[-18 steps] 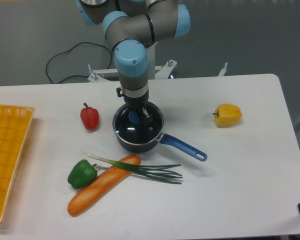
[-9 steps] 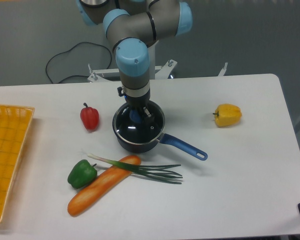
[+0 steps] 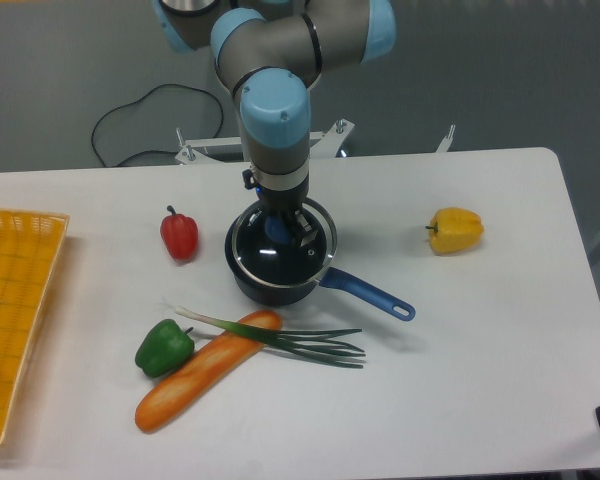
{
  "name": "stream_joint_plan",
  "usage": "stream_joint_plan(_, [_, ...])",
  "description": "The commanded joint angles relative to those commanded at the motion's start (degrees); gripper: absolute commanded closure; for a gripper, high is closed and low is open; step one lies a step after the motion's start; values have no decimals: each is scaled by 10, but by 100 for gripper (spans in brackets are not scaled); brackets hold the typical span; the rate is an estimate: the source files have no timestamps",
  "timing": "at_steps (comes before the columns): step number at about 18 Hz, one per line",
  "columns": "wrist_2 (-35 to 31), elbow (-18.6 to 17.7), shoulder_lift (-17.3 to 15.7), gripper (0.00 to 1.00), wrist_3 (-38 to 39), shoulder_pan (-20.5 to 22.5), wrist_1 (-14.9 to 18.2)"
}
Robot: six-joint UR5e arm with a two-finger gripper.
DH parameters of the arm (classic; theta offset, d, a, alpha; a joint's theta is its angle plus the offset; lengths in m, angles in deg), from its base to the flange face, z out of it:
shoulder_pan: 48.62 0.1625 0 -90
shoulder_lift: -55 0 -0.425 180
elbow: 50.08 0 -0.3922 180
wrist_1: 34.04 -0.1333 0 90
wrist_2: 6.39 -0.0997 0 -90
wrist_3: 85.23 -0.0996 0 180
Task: Open the lid
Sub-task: 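Lift the glass lid by its knob up off the saucepan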
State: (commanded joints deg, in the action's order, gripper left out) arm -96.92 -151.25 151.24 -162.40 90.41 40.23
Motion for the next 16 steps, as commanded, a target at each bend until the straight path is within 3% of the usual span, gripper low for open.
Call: stream_joint_plan(16, [18, 53, -1, 45, -1, 31, 23])
